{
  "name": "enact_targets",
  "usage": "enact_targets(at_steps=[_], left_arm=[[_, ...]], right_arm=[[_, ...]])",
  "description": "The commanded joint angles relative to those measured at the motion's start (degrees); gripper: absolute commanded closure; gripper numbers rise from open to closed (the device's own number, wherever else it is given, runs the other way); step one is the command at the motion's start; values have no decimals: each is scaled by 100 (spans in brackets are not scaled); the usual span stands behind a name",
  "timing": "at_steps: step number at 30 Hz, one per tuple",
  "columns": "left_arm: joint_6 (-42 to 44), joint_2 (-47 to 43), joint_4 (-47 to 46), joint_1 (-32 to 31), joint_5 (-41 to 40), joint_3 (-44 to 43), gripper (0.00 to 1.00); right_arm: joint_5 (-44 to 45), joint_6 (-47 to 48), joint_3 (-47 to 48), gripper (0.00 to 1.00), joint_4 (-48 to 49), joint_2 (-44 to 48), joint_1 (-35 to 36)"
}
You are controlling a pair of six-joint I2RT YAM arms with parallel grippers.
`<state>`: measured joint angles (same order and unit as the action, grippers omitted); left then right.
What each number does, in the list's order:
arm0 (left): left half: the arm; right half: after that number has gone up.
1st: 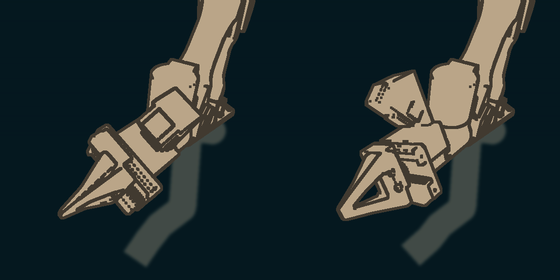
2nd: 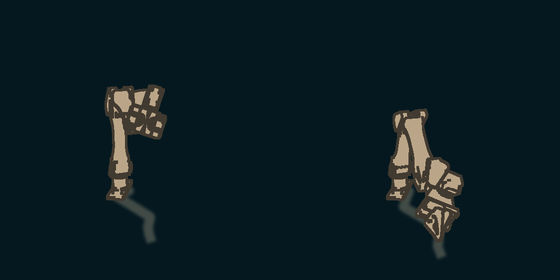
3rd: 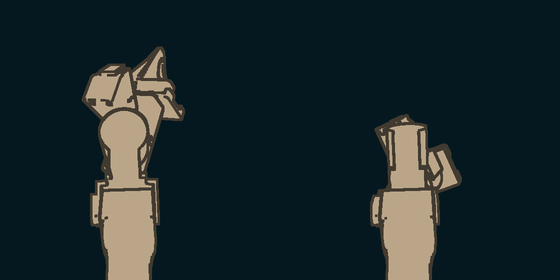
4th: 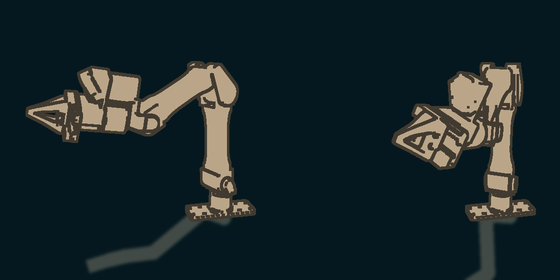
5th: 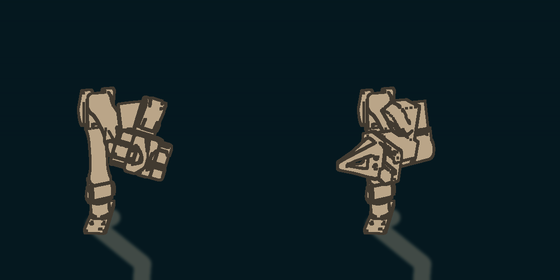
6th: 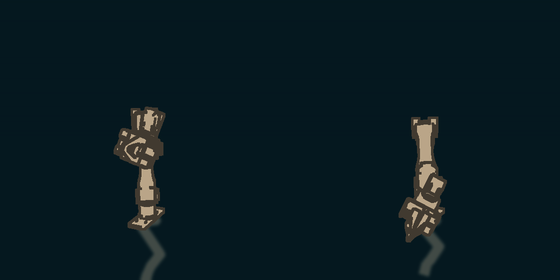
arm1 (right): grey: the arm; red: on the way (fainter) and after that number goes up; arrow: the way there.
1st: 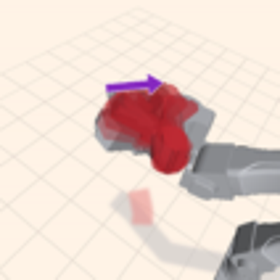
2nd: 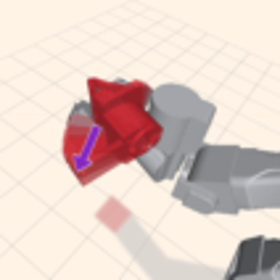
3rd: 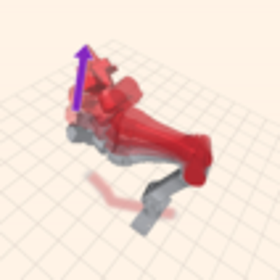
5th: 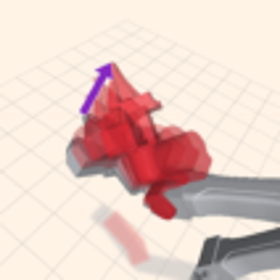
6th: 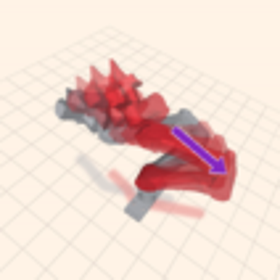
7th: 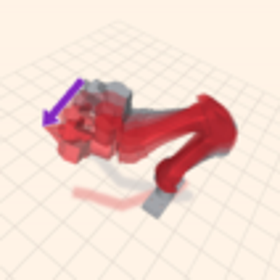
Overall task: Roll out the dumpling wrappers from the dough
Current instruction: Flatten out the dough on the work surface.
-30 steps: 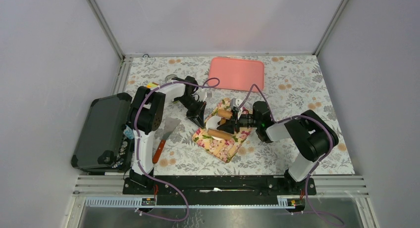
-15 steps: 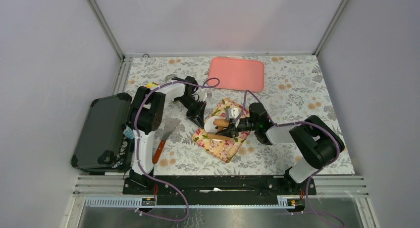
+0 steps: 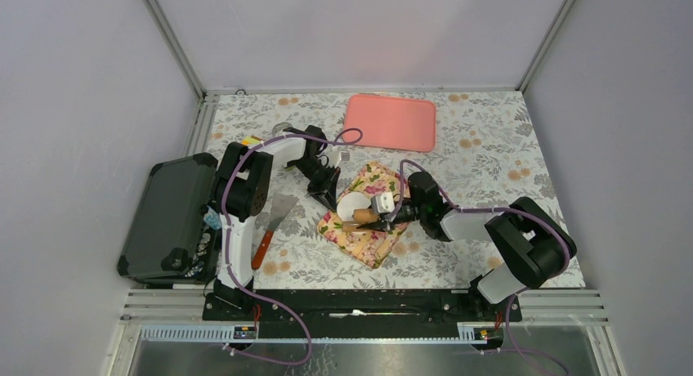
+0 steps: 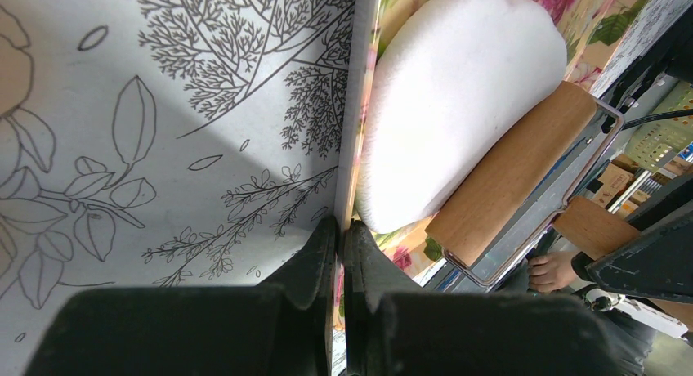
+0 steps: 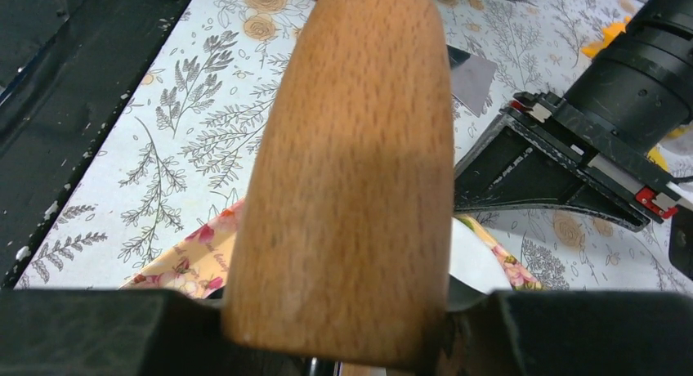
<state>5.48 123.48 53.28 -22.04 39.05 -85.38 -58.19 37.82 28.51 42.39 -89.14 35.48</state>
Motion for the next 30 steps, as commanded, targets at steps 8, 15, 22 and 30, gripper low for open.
enact_targets(at_steps=[8, 15, 22, 30], left_arm=[[15, 236, -501, 130, -988, 197, 100], [15, 237, -496, 130, -989, 198, 100], [15, 228, -513, 130, -996, 213, 100], [5, 181, -567, 134, -1019, 254, 100]], right_arm=[[-666, 1627, -347, 100, -1916, 276, 125], [-656, 2789, -197, 100, -3128, 366, 125], [-916, 620, 354, 100, -2786, 744, 103], [615, -5475, 373, 100, 2304, 483, -811]])
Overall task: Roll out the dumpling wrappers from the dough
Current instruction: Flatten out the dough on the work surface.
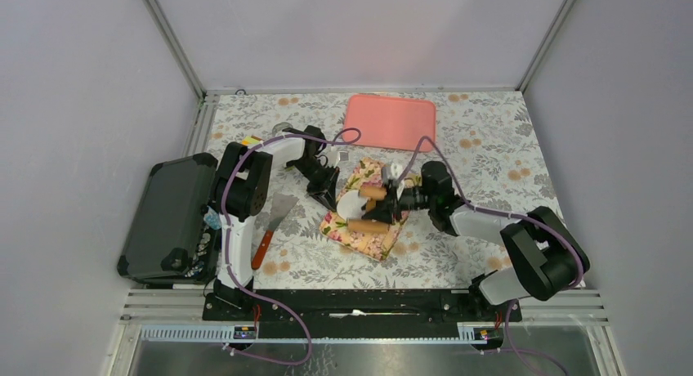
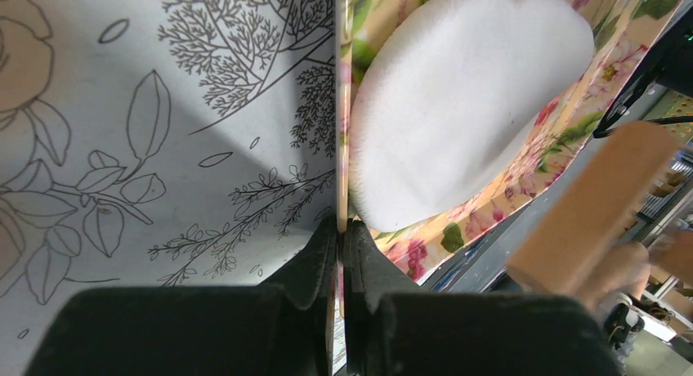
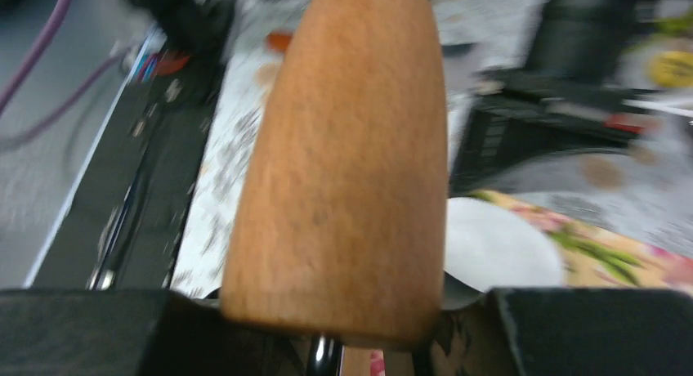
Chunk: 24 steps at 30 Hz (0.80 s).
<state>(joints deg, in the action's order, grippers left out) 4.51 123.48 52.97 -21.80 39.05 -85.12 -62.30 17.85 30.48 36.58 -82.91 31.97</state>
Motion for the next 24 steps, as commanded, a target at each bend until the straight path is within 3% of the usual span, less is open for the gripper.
enact_targets(at_steps=[1, 5, 9, 24], left_arm=[[88, 170, -561, 102, -1030, 236, 100], [64, 151, -589, 106, -1057, 254, 100], [-21, 99, -672, 107, -1157, 306, 100], [-203, 52, -821, 142, -1320, 361, 100]], right_arm=[[1280, -3841, 218, 100, 3016, -221, -519], [2056, -4306, 301, 100, 2972, -499, -524], [2498, -4040, 212, 100, 2716, -861, -525], [2042, -3041, -200, 100, 1986, -1585, -61]])
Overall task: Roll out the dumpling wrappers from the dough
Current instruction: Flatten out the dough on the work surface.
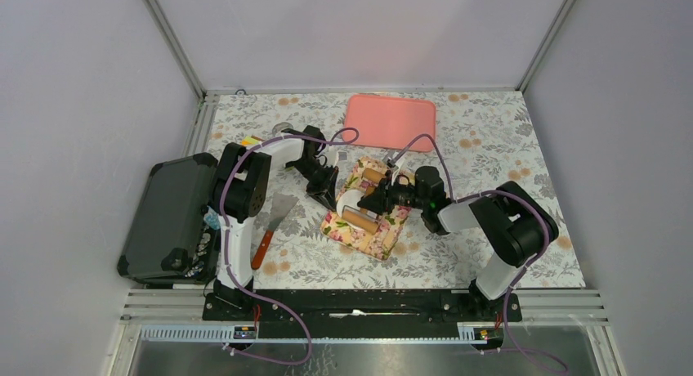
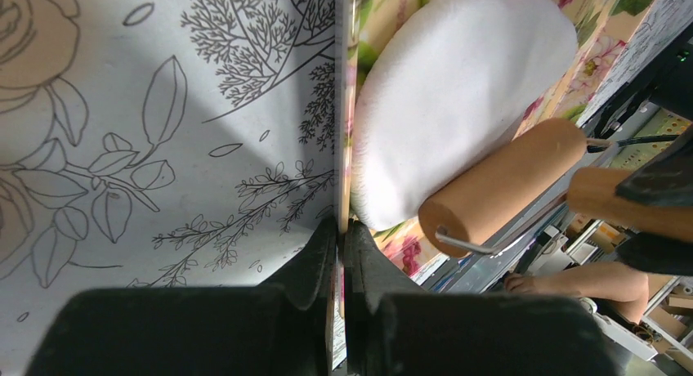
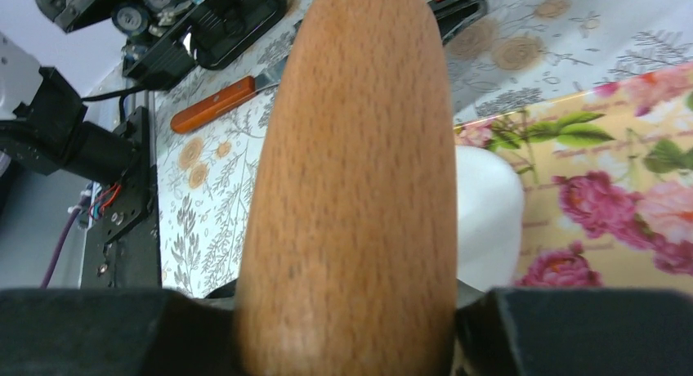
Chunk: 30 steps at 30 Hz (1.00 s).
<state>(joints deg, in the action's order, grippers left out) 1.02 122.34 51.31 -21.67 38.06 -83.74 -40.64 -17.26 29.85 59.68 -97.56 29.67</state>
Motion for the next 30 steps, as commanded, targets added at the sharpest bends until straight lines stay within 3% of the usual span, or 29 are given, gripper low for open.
enact_targets(at_steps=[1, 14, 30], left_arm=[[140, 159, -657, 128, -1216, 234, 100], [129, 164, -657, 171, -1180, 244, 100], [125, 167, -655, 207, -1140, 236, 100]], right_arm=[[-120, 538, -155, 100, -447, -134, 182], [-121, 1084, -260, 100, -1256, -330, 275], [-487, 1295, -492, 100, -878, -589, 456]])
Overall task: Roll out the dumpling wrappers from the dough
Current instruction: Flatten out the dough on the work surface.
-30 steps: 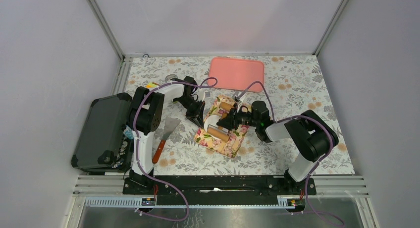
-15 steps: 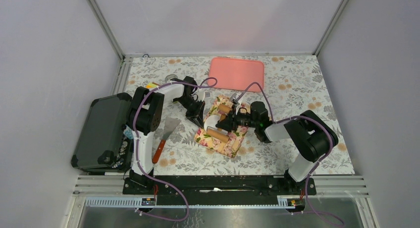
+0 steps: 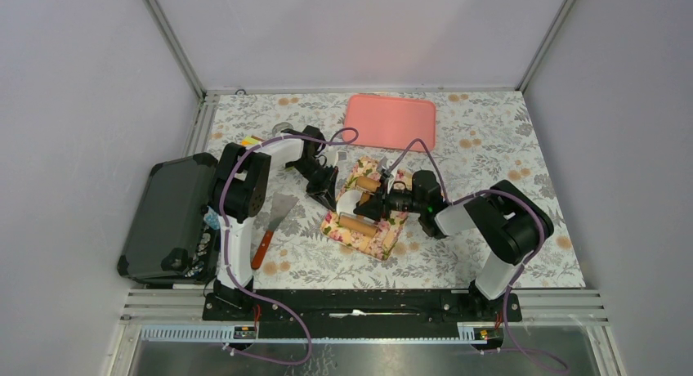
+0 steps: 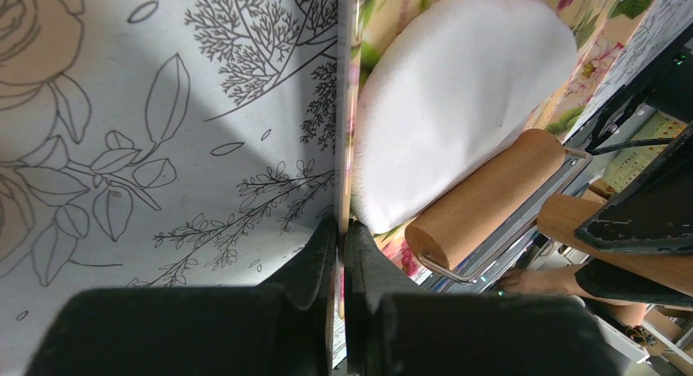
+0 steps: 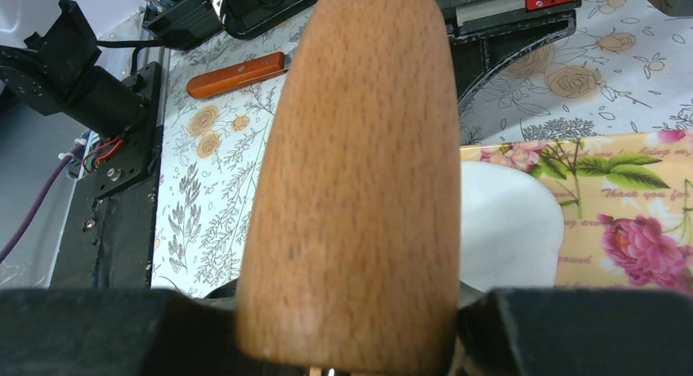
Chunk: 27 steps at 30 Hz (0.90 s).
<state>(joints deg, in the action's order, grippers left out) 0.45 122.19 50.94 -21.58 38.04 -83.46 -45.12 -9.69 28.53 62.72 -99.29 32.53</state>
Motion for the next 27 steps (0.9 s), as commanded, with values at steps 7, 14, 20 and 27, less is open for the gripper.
enact_targets(at_steps=[7, 14, 20, 27], left_arm=[[183, 182, -619, 198, -1116, 216, 100], [180, 182, -624, 207, -1116, 216, 100], [251, 194, -604, 205, -1066, 185, 100], [435, 260, -397, 182, -923, 34, 100]], right_arm=[[-150, 680, -374, 100, -1200, -387, 225], [-331, 750, -275, 100, -1240, -306, 319], [-1293, 561, 305, 100, -1435, 450, 266], [-1313, -373, 914, 100, -523, 1231, -614]])
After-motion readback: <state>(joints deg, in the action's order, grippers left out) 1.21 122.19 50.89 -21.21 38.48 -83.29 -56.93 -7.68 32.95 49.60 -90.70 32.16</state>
